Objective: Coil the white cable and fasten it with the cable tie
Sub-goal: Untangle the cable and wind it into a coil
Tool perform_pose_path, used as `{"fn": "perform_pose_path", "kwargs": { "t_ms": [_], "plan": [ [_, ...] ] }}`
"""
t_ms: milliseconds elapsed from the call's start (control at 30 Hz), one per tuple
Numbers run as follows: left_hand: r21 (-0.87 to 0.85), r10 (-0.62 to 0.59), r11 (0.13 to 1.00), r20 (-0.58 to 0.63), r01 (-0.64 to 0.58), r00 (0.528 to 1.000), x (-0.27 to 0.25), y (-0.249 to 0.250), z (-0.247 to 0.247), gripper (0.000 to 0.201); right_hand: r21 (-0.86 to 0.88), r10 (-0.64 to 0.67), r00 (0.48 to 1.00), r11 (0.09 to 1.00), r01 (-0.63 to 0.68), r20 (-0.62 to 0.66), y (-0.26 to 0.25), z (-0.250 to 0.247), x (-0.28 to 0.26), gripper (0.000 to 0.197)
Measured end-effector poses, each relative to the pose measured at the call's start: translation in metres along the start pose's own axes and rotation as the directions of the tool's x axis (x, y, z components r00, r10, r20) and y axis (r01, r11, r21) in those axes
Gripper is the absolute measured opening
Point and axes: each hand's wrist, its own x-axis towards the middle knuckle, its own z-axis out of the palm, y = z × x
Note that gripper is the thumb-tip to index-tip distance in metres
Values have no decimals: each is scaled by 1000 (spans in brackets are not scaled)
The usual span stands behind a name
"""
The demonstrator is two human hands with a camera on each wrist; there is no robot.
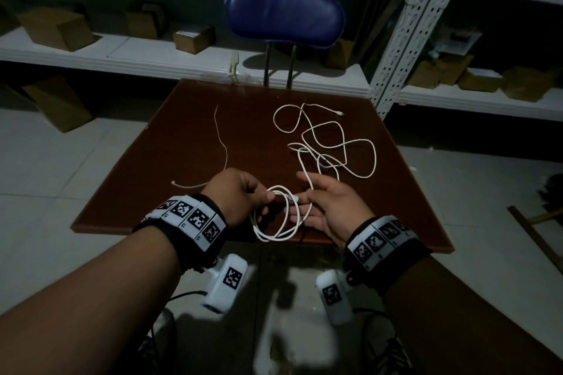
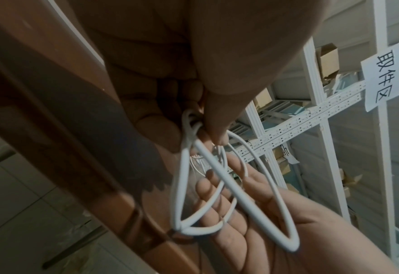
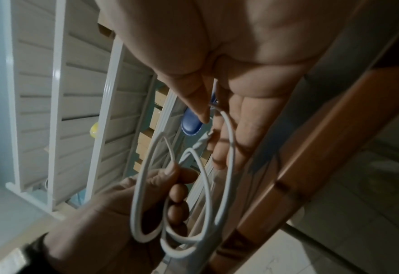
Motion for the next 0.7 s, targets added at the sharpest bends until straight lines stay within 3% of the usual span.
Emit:
{"fn": "perform_pose_path", "kwargs": {
  "t_ms": [333,500,700],
  "plan": [
    [71,5,997,-58,-1,998,4,-1,4,22,-44,-3,1000,999,2,-6,10,7,1,25],
    [74,23,997,-48,-20,999,5,-1,3,21,-383,-112,987,912,149,118,11,0,-3,14],
    [73,54,996,-40,-51,998,4,-2,3,18,-503,-108,988,851,147,106,10,-2,-4,11]
  ]
}}
